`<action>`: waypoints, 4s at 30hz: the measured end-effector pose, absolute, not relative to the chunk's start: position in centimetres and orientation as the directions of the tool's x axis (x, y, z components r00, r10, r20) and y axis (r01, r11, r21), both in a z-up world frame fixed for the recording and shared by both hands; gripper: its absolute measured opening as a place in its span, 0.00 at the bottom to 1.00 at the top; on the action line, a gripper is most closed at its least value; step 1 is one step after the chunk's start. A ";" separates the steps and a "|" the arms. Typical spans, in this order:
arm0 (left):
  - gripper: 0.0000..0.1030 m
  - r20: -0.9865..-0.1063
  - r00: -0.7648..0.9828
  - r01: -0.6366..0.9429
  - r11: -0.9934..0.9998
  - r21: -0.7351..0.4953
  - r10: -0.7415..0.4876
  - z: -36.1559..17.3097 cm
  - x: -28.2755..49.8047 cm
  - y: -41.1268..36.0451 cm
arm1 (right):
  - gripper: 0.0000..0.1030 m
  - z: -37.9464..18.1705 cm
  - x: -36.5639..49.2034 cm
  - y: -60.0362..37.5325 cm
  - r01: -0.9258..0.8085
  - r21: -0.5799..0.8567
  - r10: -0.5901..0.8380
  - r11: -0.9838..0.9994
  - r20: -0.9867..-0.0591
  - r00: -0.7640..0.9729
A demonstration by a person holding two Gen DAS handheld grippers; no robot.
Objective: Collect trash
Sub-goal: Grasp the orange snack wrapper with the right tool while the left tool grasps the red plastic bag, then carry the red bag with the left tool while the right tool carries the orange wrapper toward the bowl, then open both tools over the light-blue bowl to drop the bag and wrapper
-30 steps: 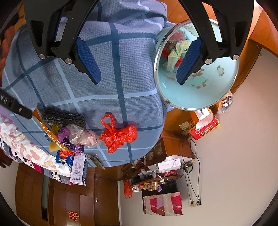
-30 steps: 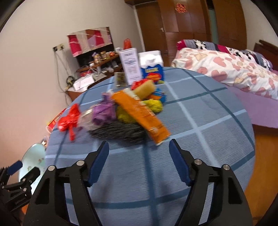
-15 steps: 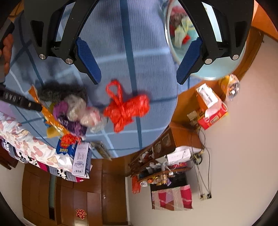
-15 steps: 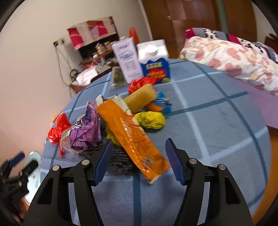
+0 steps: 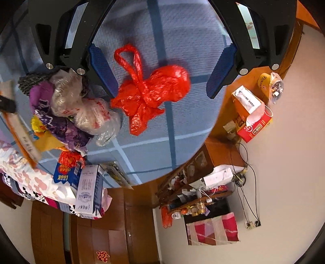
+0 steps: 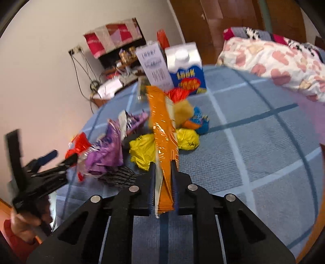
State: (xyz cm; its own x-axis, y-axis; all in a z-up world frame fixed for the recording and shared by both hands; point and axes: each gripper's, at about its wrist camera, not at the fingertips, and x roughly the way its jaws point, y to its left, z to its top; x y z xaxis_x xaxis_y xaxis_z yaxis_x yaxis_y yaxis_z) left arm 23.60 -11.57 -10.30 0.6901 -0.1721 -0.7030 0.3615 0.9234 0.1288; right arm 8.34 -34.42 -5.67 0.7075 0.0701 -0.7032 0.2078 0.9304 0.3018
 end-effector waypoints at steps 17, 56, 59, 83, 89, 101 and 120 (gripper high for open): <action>0.26 -0.715 0.655 0.370 0.929 0.023 -0.244 -10.3 22.7 -10.4 | 0.10 -3.9 5.3 -32.6 0.246 0.280 -0.005 0.928 -0.650 0.760; 0.26 -0.623 0.766 0.238 0.970 0.050 -0.156 -3.9 9.9 0.0 | 0.10 -1.3 1.6 -17.6 0.024 0.221 0.121 0.975 -0.615 0.779; 0.26 -0.625 0.768 0.223 0.973 0.054 -0.141 -4.0 9.7 0.9 | 0.10 -1.2 1.6 -16.2 -0.009 0.215 0.143 0.977 -0.616 0.774; 0.26 -0.655 0.755 0.049 0.997 0.065 0.006 -5.1 10.8 8.3 | 0.10 -2.5 4.3 -6.6 -0.206 0.198 0.286 0.958 -0.655 0.699; 0.26 -0.671 0.740 0.019 0.997 0.081 0.041 -5.9 11.4 9.1 | 0.10 -3.8 5.6 -5.1 -0.222 0.219 0.311 0.950 -0.686 0.657; 0.26 -0.707 0.701 -0.007 0.993 0.118 0.089 -8.0 12.5 9.9 | 0.10 -6.3 7.7 -3.0 -0.231 0.223 0.319 0.947 -0.732 0.602; 0.43 -0.720 0.683 -0.040 0.991 0.127 0.120 -8.4 13.3 10.3 | 0.26 -6.9 8.3 -4.7 -0.187 0.249 0.311 0.950 -0.725 0.614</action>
